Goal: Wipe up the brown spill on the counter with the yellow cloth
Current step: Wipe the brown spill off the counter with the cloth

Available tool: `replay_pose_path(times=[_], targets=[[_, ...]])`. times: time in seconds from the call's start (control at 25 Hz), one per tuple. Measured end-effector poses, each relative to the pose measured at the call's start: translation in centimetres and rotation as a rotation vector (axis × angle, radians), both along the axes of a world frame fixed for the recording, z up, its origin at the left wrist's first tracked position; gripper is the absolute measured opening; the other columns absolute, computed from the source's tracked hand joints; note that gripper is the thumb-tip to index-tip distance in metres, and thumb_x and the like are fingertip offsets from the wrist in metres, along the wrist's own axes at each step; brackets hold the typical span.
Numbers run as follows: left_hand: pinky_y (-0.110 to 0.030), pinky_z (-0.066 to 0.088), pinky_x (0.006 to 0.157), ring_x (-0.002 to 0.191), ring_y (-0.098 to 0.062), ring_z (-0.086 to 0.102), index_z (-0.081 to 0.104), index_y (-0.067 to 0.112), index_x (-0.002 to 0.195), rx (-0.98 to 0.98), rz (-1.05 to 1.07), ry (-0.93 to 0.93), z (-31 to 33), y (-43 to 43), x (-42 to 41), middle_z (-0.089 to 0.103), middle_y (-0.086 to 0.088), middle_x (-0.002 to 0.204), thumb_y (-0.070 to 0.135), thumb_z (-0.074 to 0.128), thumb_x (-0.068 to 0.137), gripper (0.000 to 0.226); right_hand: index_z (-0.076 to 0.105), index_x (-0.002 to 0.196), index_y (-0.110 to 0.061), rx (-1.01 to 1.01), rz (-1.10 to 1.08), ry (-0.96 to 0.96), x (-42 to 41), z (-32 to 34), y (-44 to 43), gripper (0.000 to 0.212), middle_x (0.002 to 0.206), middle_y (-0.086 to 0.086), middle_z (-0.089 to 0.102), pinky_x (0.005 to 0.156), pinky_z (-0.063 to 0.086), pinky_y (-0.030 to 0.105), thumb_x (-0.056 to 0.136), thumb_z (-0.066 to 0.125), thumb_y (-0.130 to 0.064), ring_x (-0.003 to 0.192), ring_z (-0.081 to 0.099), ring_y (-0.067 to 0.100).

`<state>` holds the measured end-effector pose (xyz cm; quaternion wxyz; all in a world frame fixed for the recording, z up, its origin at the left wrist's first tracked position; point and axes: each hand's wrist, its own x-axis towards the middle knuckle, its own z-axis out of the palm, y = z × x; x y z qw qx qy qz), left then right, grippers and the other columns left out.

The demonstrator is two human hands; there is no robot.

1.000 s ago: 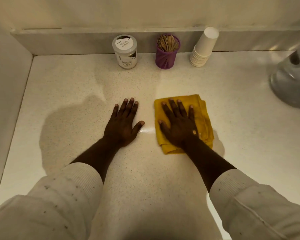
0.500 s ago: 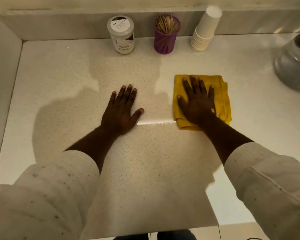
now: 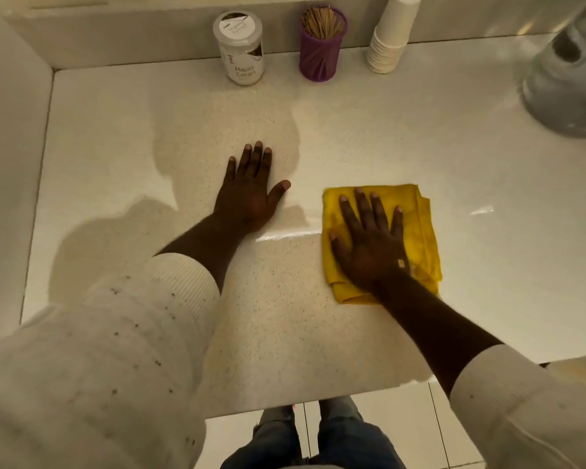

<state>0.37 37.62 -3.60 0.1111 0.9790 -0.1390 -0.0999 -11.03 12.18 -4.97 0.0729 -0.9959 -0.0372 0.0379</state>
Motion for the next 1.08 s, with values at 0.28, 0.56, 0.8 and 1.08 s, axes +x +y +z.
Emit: replay_pose_path(times=[0.28,0.56,0.8,1.08], targets=[[-0.047,-0.002,0.127,0.157,-0.022,-0.006,-0.001,0.015,0.161,0.003,0.138,-0.051,0.0,7.9,-3.1,-0.003,-0.008,0.170,0.055,0.019,0.104,0.072,0.007,0.163,-0.030,0.033,0.232,-0.027,-1.4,-0.5,10.2,0.076,0.173,0.003,0.005,0.122,0.002,0.064,0.100,0.029,-0.064,0.158,-0.001,0.029],[-0.049,-0.001,0.127,0.157,-0.024,-0.006,0.001,0.014,0.161,0.014,0.244,-0.053,0.4,13.6,-3.6,-0.002,-0.009,0.170,0.051,0.021,0.105,0.070,0.007,0.163,-0.032,0.064,0.322,0.021,2.6,-0.2,18.4,0.075,0.173,0.002,0.003,0.122,0.002,0.064,0.100,0.030,-0.064,0.158,-0.004,0.027],[-0.047,-0.001,0.128,0.157,-0.024,-0.005,0.001,0.014,0.161,0.013,0.182,-0.064,-0.1,14.4,-1.9,-0.002,-0.009,0.171,0.049,0.024,0.106,0.070,0.003,0.163,-0.035,0.047,0.193,0.061,9.1,0.4,16.5,0.075,0.172,0.001,0.004,0.123,-0.002,0.064,0.098,0.021,-0.069,0.158,-0.001,0.027],[-0.048,0.001,0.128,0.157,-0.024,-0.004,0.002,0.013,0.161,-0.025,0.186,-0.099,-1.3,14.9,-1.7,0.000,-0.009,0.171,0.049,0.024,0.106,0.069,-0.001,0.162,-0.033,-0.030,-0.104,0.087,14.2,1.0,6.8,0.075,0.172,0.002,0.001,0.123,-0.002,0.064,0.098,0.014,-0.069,0.158,0.000,0.029]])
